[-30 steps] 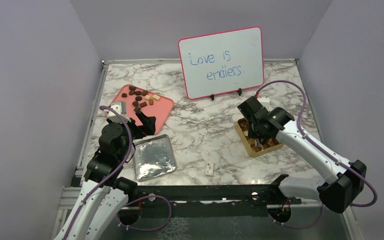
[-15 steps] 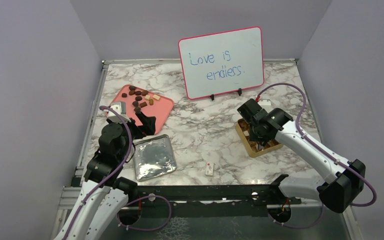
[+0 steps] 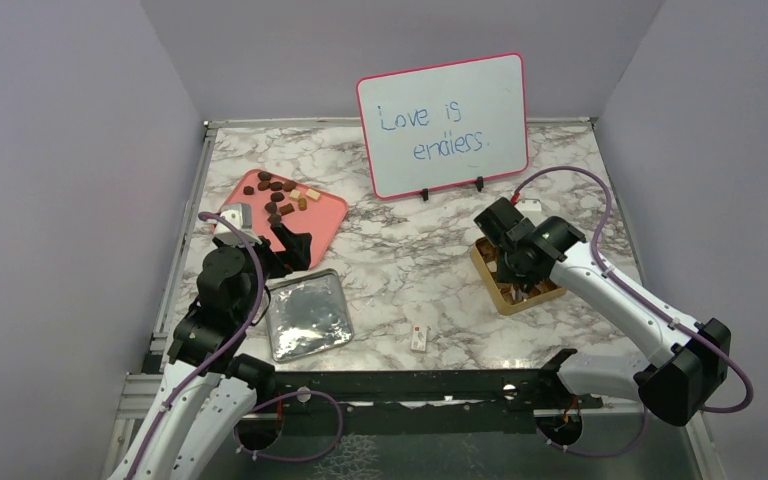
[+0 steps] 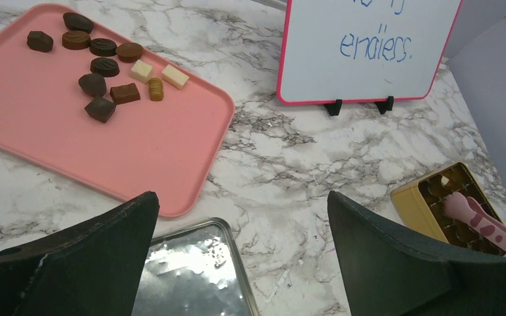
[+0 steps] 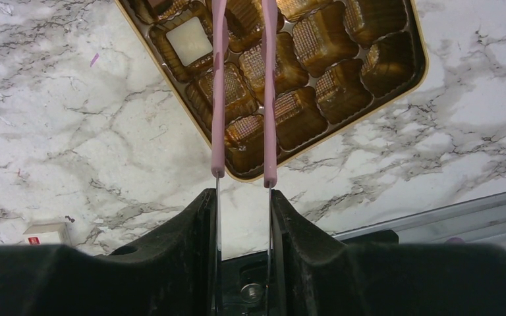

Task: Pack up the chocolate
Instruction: Pick up the fake chocolate from the plate.

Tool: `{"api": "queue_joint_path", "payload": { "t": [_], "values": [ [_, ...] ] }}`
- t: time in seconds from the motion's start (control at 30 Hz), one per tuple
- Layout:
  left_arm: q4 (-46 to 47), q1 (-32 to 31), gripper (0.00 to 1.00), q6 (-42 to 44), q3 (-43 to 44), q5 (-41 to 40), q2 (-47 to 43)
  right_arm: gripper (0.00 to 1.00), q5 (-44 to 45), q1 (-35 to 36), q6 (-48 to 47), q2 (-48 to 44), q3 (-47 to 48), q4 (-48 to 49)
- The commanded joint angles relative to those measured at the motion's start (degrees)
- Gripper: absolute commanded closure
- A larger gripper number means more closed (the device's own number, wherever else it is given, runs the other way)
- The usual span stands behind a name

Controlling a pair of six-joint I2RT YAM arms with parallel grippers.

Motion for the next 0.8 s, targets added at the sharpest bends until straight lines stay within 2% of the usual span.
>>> {"api": "queue_joint_path", "payload": {
  "t": [0.0, 0.53, 0.6, 0.77],
  "values": [
    [1.12, 0.01, 0.01, 0.61, 0.74, 1.26, -0.65, 0.63, 0.03, -0.4, -0.04, -0.46, 0.26, -0.43],
    [1.08, 0.01, 0.01, 0.8, 0.54, -0.42, -1.92, 0.64, -1.57, -0.4, -7.17, 1.49, 10.51, 1.11],
    [1.08, 0.01, 0.01, 0.8, 0.49, -1.0, -2.49, 0.64, -3.9, -0.4, -10.09, 2.36, 12.08, 3.7],
    [1.08, 0.01, 0.01, 0.63, 0.39, -2.89, -4.44, 0.65, -16.22, -0.27, -19.44, 4.81, 13.98, 12.93]
  ]
}}
